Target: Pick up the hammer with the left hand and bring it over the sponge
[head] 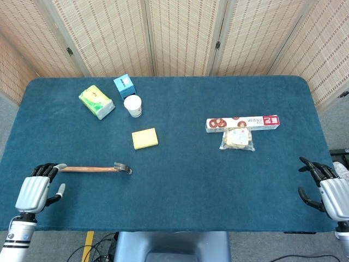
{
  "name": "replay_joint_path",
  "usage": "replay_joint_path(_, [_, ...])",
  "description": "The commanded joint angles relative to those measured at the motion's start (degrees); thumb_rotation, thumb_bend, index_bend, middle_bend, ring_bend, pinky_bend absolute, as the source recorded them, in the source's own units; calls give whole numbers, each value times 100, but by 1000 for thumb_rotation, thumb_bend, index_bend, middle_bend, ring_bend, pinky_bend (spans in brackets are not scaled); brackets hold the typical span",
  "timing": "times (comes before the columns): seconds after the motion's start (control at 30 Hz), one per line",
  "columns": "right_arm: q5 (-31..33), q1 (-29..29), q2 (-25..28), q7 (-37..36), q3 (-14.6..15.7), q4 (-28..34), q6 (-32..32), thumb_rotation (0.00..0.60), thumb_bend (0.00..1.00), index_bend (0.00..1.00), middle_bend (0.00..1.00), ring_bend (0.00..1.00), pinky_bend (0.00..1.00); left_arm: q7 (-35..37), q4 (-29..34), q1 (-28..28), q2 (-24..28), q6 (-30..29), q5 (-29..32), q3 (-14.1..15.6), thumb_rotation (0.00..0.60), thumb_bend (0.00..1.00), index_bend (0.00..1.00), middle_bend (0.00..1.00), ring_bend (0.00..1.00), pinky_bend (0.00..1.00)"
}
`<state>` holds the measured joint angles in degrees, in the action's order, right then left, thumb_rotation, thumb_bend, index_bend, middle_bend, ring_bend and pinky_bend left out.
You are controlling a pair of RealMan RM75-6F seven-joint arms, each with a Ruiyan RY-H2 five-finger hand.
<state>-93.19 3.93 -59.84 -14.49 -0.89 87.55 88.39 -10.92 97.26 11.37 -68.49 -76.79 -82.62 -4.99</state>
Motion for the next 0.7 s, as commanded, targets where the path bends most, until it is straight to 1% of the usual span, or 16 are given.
replay_joint_path(0.03, [6, -3, 10, -28, -3, -20, 6, 600, 301, 120, 354, 221, 237, -211, 45, 448, -61, 575, 136, -134, 600, 458, 231, 253, 209, 221])
replay_joint_path(0.17, [-27, -8, 29, -30, -2, -13, 43, 600, 301, 120, 355, 220, 237, -555, 104, 837, -124, 1108, 327, -207, 600, 402, 179, 199, 111, 221])
replay_joint_path(0.27, [-31, -17, 29, -24, 4, -7, 55, 600, 302, 120, 354, 220, 238, -766, 63, 1097, -258, 1397, 493, -280, 600, 387, 158, 184, 76, 220])
replay_joint_path(0.4, [-41, -38, 30, -43, 14, -20, 89, 600, 302, 120, 354, 220, 237, -1050, -106, 1426, -438, 1814, 964, -390, 600, 386, 149, 180, 70, 220])
replay_joint_path(0.53, [-6, -72, 25, -88, 17, -50, 113, 600, 301, 120, 355, 220, 238, -1357, -208, 1663, -562, 2136, 1475, -412, 600, 387, 164, 180, 70, 221])
replay_joint_path(0.7, [-8, -87, 5, -118, 28, -87, 122, 600, 301, 120, 354, 220, 238, -1569, -392, 1872, -802, 2313, 1903, -380, 600, 386, 188, 180, 70, 220])
